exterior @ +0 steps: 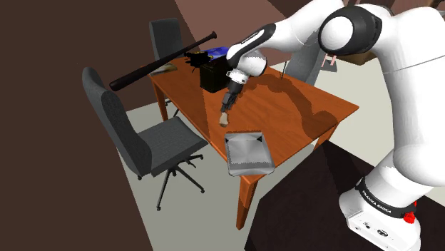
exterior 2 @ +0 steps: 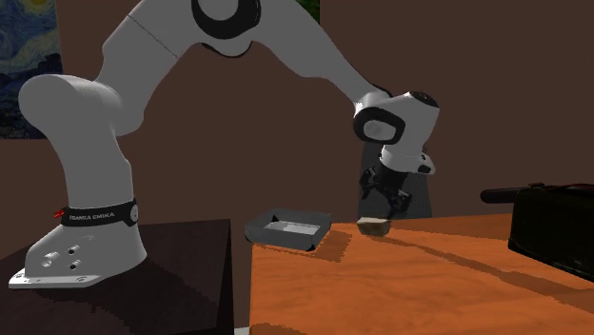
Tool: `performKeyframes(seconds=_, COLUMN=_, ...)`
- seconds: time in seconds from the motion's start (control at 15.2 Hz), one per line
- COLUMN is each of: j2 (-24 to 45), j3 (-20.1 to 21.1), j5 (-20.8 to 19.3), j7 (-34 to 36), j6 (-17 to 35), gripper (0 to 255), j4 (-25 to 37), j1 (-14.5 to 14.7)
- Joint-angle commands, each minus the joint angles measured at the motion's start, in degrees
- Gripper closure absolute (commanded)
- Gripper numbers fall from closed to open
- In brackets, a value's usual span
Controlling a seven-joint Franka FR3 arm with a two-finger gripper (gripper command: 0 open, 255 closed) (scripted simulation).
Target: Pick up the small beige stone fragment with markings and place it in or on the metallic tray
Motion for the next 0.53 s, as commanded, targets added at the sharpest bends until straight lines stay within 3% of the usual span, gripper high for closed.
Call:
performKeyframes(seconds=0.0, j2=2.1, j3=1.6, j5=5.8, j7=0.8, j6=1.5, gripper=0, j4=0.5, j1=-2.5)
performKeyframes(seconds=0.46, j2=5.1, j3=2.4, j5=6.7, j7=0.4, j6=4.5, gripper=0, j4=1.2, j1=-1.2)
